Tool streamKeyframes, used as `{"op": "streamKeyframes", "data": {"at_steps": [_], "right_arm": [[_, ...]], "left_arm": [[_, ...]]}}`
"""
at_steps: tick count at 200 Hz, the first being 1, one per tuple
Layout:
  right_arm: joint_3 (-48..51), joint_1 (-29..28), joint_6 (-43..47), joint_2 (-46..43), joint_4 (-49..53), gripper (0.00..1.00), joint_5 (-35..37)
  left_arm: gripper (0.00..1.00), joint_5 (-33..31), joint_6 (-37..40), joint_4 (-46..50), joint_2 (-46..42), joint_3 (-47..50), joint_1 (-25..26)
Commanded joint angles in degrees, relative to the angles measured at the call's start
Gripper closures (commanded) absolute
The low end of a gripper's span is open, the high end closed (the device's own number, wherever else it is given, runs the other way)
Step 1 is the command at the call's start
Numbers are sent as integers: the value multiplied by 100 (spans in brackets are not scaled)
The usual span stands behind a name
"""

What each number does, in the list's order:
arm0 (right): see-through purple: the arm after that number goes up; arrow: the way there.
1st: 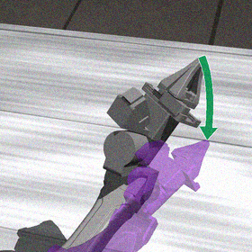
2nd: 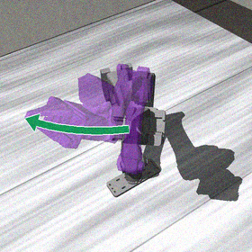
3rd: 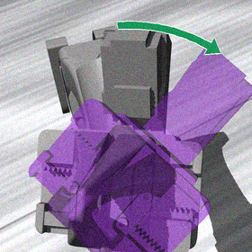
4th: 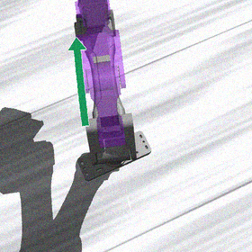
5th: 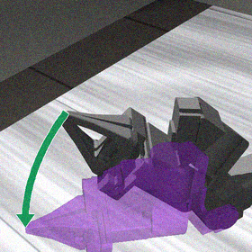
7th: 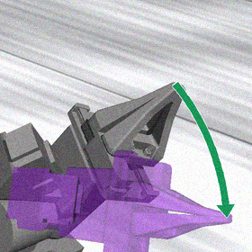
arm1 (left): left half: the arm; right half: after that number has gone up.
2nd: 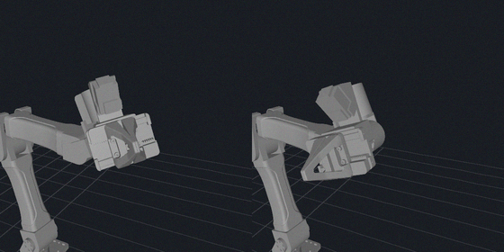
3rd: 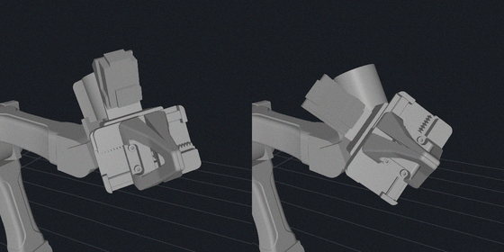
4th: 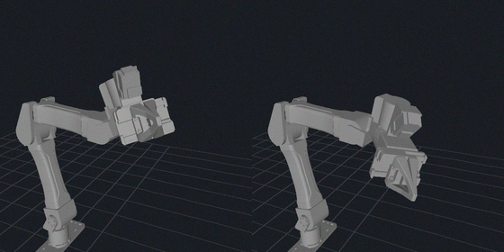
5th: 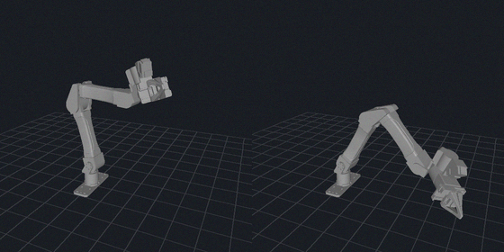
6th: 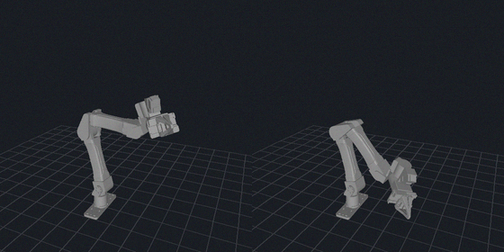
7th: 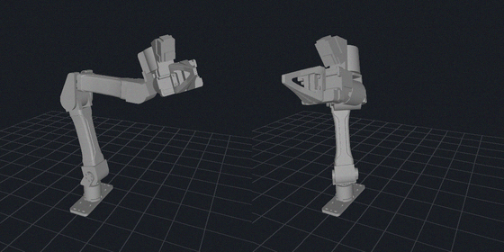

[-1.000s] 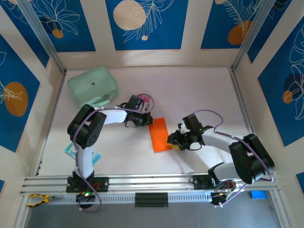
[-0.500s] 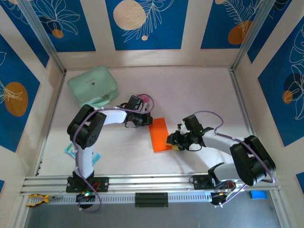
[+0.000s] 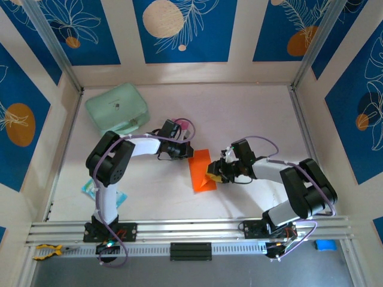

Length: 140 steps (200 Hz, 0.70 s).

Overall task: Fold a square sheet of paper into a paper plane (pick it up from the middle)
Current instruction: Fold the triangle a second time at the center of the table.

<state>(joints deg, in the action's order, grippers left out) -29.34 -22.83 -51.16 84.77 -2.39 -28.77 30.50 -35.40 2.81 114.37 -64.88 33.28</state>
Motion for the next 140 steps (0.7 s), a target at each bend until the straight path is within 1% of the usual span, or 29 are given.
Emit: {"op": "streamKeyframes", "data": {"at_steps": [1, 19, 47, 90, 140], "right_arm": [[-156, 99, 153, 117, -62, 58, -395], [-107, 81, 149, 39, 150, 59, -320], [129, 30, 26, -173, 209, 58, -196], [268, 4, -152, -327, 294, 52, -101], [324, -35, -304, -352, 351, 51, -50]], "left_arm": [[97, 50, 193, 416, 206, -103, -2], [97, 23, 209, 455, 187, -113, 3], [97, -8, 199, 484, 194, -130, 3], [97, -11, 196, 493, 206, -139, -1], [97, -26, 184, 482, 182, -123, 2]]}}
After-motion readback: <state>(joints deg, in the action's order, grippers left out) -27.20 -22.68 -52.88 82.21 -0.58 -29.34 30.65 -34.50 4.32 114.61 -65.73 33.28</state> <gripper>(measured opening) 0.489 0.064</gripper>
